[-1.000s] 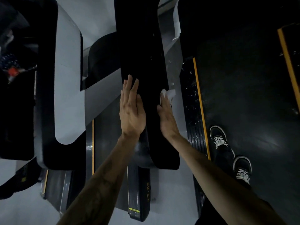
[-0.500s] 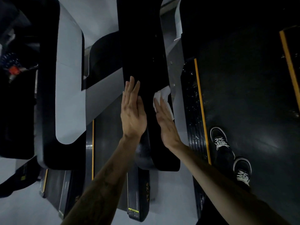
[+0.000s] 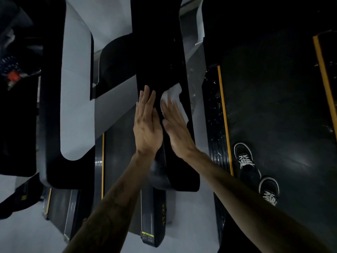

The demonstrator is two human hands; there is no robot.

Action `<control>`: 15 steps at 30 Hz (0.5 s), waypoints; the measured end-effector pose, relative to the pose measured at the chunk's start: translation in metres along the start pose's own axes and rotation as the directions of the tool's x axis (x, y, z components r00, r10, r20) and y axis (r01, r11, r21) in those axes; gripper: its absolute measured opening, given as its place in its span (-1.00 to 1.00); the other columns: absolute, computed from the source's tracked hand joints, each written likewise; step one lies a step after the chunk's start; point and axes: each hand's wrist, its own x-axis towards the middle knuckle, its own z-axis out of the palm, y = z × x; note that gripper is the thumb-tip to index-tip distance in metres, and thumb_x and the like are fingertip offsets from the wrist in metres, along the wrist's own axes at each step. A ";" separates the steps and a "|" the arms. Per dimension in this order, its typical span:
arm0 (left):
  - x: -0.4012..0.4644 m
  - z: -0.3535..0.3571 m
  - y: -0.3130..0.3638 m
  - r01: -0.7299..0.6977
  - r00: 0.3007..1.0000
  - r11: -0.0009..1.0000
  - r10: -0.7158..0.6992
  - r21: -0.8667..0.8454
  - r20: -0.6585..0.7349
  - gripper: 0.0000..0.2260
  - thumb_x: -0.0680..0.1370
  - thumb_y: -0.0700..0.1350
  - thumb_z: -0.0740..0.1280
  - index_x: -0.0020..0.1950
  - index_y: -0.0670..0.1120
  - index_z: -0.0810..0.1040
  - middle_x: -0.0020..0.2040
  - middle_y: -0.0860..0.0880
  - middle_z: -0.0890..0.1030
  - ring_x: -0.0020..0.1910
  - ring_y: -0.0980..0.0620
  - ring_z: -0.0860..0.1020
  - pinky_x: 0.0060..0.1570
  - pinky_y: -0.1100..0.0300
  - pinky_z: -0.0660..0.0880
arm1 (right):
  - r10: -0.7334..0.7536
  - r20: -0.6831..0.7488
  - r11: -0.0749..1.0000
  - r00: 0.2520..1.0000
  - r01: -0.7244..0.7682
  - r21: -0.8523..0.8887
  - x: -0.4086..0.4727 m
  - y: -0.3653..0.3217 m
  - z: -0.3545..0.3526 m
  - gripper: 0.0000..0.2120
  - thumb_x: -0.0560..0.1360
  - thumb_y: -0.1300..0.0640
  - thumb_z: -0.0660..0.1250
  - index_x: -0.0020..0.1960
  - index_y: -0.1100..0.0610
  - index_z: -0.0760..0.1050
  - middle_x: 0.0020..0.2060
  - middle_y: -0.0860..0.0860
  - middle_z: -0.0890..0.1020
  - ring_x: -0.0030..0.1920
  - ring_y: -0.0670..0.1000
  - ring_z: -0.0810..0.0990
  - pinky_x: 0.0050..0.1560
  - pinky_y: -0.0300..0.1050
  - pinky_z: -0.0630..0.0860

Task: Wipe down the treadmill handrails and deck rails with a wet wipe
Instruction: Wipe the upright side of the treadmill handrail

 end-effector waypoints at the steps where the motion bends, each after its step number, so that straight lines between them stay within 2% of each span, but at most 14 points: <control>1: 0.000 -0.001 0.002 0.003 1.000 1.000 -0.003 0.006 0.002 -0.57 0.71 -0.21 0.04 0.57 -0.19 0.36 0.62 -0.12 0.28 0.64 -0.05 0.17 0.53 -0.22 0.26 | -0.010 -0.002 1.000 1.000 0.010 -0.008 0.012 -0.005 -0.003 -0.39 0.70 -0.15 -0.12 0.67 0.09 -0.05 0.65 -0.07 -0.12 0.64 -0.08 -0.24 0.65 0.10 -0.23; 4: 0.002 -0.004 0.007 -0.046 0.999 0.995 0.045 0.091 0.019 -0.58 0.70 -0.19 0.06 0.55 -0.23 0.37 0.60 -0.16 0.32 0.62 -0.11 0.23 0.54 -0.19 0.26 | -0.026 -0.013 1.000 1.000 0.026 -0.014 0.052 -0.016 -0.015 -0.47 0.75 -0.03 -0.11 0.67 0.10 -0.05 0.65 -0.05 -0.13 0.64 -0.08 -0.24 0.63 -0.07 -0.27; 6: 0.009 -0.010 0.005 -0.109 0.994 0.974 0.103 0.199 0.040 -0.62 0.69 -0.23 0.13 0.50 -0.27 0.43 0.55 -0.20 0.39 0.55 -0.18 0.34 0.52 -0.09 0.30 | 0.041 -0.030 0.999 0.999 -0.040 0.026 0.069 -0.013 -0.023 -0.50 0.77 0.02 -0.11 0.68 0.05 -0.08 0.66 -0.06 -0.13 0.64 -0.10 -0.24 0.64 -0.05 -0.26; 8: 0.021 -0.015 0.004 -0.130 0.991 0.953 0.123 0.274 0.044 -0.70 0.67 -0.26 0.21 0.38 -0.28 0.52 0.44 -0.20 0.49 0.37 -0.17 0.48 0.38 -0.04 0.41 | 0.150 -0.047 0.982 0.988 -0.144 0.119 0.068 -0.006 -0.027 -0.50 0.78 0.01 -0.10 0.68 0.00 -0.10 0.67 -0.10 -0.14 0.63 -0.16 -0.22 0.65 0.00 -0.21; 10: 0.036 -0.018 0.005 -0.133 0.991 0.943 0.129 0.303 0.036 -0.77 0.65 -0.27 0.26 0.28 -0.26 0.56 0.31 -0.20 0.55 0.21 -0.15 0.52 0.24 -0.07 0.47 | 0.194 -0.051 0.969 0.980 -0.183 0.167 0.049 0.003 -0.024 -0.48 0.77 -0.01 -0.07 0.68 -0.01 -0.14 0.66 -0.13 -0.16 0.62 -0.21 -0.22 0.65 0.02 -0.21; 13: 0.059 -0.018 0.010 -0.129 0.992 0.952 0.125 0.277 0.032 -0.78 0.64 -0.30 0.27 0.27 -0.26 0.56 0.30 -0.20 0.53 0.23 -0.15 0.51 0.26 -0.03 0.46 | 0.136 -0.047 0.990 0.990 -0.135 0.032 0.022 0.014 -0.009 -0.47 0.74 -0.12 -0.10 0.67 -0.10 -0.13 0.63 -0.23 -0.19 0.60 -0.23 -0.28 0.65 0.06 -0.23; 15: 0.075 -0.015 0.014 -0.125 0.992 0.962 0.116 0.242 0.052 -0.75 0.65 -0.30 0.24 0.30 -0.27 0.54 0.36 -0.20 0.50 0.29 -0.14 0.49 0.33 -0.01 0.45 | 0.096 -0.050 0.995 0.994 -0.095 0.024 0.035 0.010 -0.007 -0.46 0.70 -0.16 -0.14 0.64 -0.10 -0.12 0.63 -0.21 -0.16 0.61 -0.22 -0.28 0.64 0.04 -0.24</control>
